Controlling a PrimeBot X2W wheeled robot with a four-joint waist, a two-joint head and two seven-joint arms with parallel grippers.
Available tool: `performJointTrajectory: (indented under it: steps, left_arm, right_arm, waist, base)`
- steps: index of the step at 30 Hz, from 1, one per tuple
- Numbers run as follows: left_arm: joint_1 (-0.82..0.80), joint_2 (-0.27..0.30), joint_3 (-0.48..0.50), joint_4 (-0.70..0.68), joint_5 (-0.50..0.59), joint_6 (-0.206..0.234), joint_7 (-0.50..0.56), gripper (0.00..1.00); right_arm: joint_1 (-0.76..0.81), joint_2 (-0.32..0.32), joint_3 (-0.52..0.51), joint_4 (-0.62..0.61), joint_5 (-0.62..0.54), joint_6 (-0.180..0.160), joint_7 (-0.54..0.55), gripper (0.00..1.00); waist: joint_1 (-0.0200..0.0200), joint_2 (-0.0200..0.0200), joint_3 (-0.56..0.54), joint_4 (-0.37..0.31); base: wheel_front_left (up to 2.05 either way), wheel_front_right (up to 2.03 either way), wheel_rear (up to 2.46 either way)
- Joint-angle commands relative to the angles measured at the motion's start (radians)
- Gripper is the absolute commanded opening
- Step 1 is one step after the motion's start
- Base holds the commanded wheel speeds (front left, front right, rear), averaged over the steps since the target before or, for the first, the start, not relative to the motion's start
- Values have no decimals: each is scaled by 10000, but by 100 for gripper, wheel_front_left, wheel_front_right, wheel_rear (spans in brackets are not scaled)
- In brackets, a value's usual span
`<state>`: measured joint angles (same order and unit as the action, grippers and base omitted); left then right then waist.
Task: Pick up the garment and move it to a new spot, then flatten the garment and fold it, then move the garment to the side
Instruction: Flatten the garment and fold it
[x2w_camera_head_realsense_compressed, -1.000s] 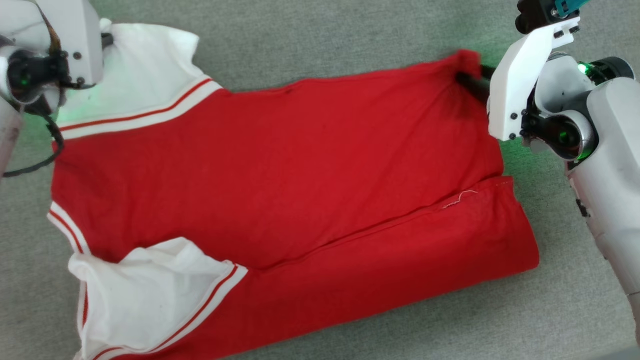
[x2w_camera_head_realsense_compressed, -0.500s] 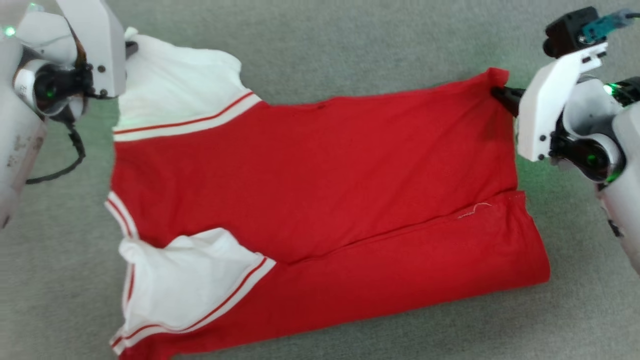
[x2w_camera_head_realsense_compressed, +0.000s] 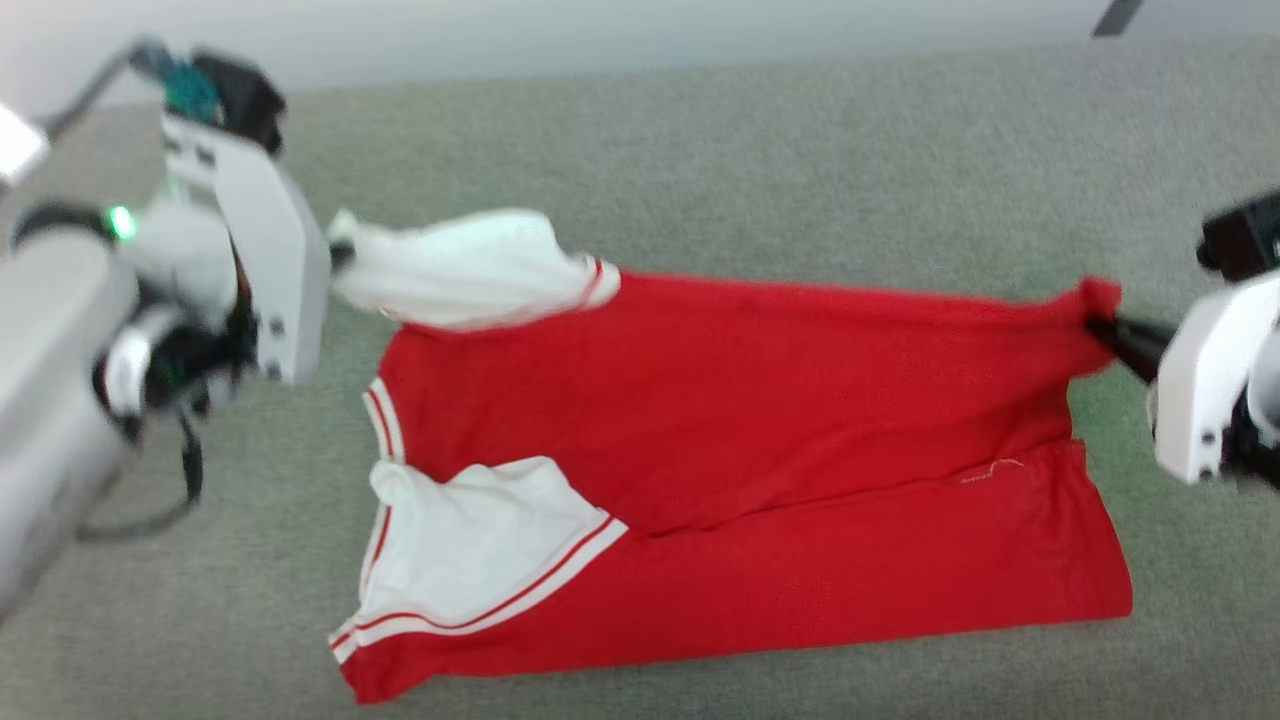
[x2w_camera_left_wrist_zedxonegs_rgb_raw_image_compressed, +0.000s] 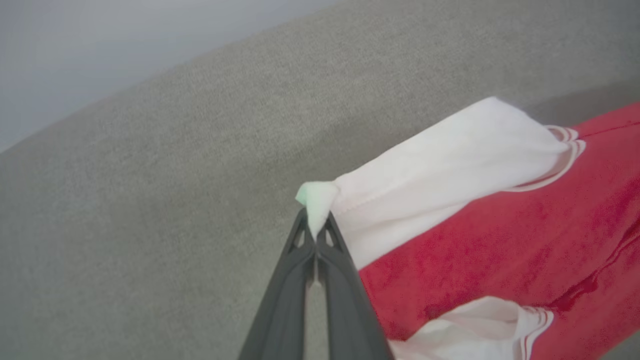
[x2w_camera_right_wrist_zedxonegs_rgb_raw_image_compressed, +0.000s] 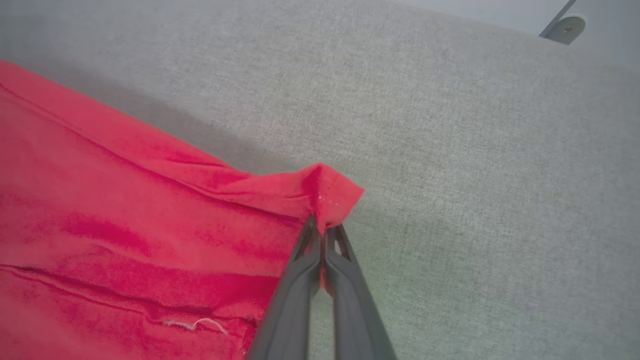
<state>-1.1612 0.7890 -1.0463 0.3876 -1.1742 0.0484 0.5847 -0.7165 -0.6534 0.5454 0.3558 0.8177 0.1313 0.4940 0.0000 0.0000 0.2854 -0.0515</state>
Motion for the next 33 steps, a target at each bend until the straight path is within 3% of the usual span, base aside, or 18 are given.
performJointTrajectory:
  steps: [1, 6, 11, 15, 24, 25, 26, 27, 28, 30, 32, 33]
  left_arm:
    - [342, 203, -4, -327, -87, 223, -29, 0]
    - [1959, 1198, -28, -2918, -620, 1573, -150, 0]
    - [3303, 1603, -205, -4270, -1079, 2361, -495, 0]
    - [4089, 1353, -407, -4311, -1494, 2372, -679, 0]
    - [4600, 604, -610, -2847, -1979, 1687, -763, 0]
    - [4616, 533, -591, -2748, -1994, 1602, -817, 35]
    - [4639, 485, -571, -2642, -2017, 1531, -868, 49]
    - [4655, 474, -579, -2562, -1987, 1490, -937, 91]
    - [4691, 468, -560, -2499, -2003, 1438, -982, 100]
    - [4758, 441, -468, -2421, -2077, 1385, -1184, 100]
    - [4848, 482, -430, -2401, -2011, 1353, -1391, 100]
    - [4930, 501, -393, -2419, -2052, 1341, -1500, 100]
  right_arm:
    - [344, -73, -98, -78, 78, -11, 28, 0]
    - [1701, -287, -605, -730, 291, -11, 231, 0]
    - [2734, -89, -1039, -965, -101, -11, 539, 0]
    - [3161, 202, -1146, -956, -308, -11, 776, 0]
    - [3302, 792, -1067, -676, -616, -11, 1089, 0]
    - [3283, 820, -1072, -660, -643, -11, 1099, 0]
    - [3272, 860, -1080, -665, -646, -11, 1065, 5]
    - [3275, 867, -1101, -649, -682, -11, 1027, 9]
    - [3299, 860, -1129, -620, -698, -11, 1016, 17]
    - [3361, 875, -1187, -572, -746, -11, 982, 41]
    - [3468, 915, -1221, -584, -736, -11, 1049, 57]
    - [3492, 926, -1265, -622, -706, -11, 1045, 81]
  waist:
    - [0, 0, -494, 427]
    - [0, 0, -723, 526]
    - [0, 0, -815, 540]
    - [0, 0, -932, 519]
    - [0, 0, -1393, 513]
    - [0, 0, -1454, 520]
    - [0, 0, -1520, 524]
    - [0, 0, -1594, 534]
    - [0, 0, -1678, 547]
    - [0, 0, -1854, 575]
    - [0, 0, -2048, 611]
    - [0, 0, -2146, 626]
  base:
    - [0, 0, 0]
    - [0, 0, 0]
    - [0, 0, 0]
    - [0, 0, 0]
    - [0, 0, 0]
    - [0, 0, 0]
    - [0, 0, 0]
    - [0, 0, 0]
    - [0, 0, 0]
    - [0, 0, 0]
    - [0, 0, 0]
    - [0, 0, 0]
